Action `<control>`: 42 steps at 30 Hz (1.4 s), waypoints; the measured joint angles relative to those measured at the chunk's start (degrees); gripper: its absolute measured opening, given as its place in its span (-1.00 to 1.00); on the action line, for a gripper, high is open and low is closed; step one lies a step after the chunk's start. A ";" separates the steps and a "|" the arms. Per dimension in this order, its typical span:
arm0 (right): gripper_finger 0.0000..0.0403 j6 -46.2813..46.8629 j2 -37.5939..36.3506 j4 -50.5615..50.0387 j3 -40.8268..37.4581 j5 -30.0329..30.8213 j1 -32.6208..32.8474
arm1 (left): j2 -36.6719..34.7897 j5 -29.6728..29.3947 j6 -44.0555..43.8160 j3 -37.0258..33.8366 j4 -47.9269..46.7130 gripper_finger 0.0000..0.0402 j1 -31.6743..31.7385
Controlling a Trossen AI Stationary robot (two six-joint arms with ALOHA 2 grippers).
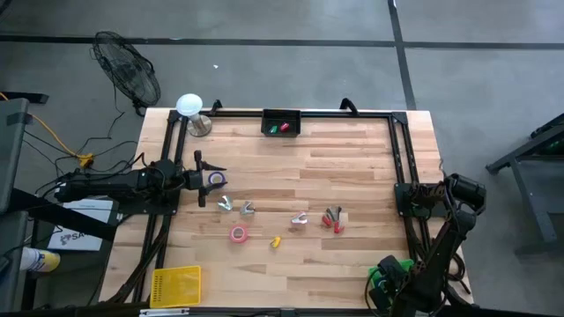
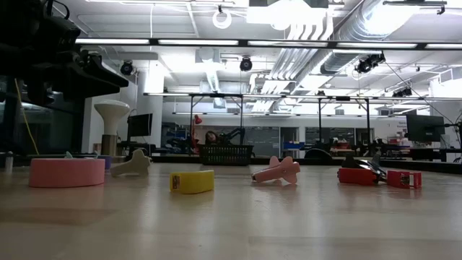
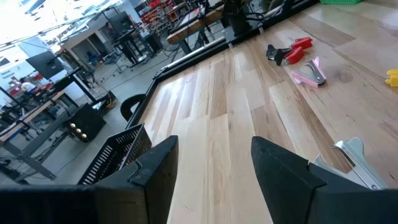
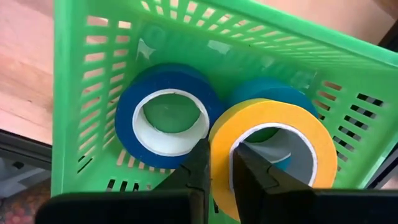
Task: Pick and place Stapler, Stapler remover, tape
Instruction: Put the yellow tape into the green bin, then put the right red stapler into the black bin
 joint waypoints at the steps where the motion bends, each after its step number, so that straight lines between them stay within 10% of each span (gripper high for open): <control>1: -0.78 0.15 0.00 -0.05 0.00 -0.04 0.00 | 0.00 0.00 0.00 0.02 0.00 -0.02 -0.02; 23: -0.39 -1.06 -6.41 -11.77 5.39 -1.85 -3.08 | 0.00 -0.02 0.01 0.00 0.02 -0.02 0.00; 36: -0.38 -8.57 -12.81 -27.47 6.54 34.42 -12.19 | 0.00 -0.02 0.01 0.01 0.02 -0.02 -0.02; 42: -0.38 -16.59 -9.58 -25.34 6.56 41.15 -20.75 | 0.02 -0.02 0.00 0.00 0.02 -0.02 0.00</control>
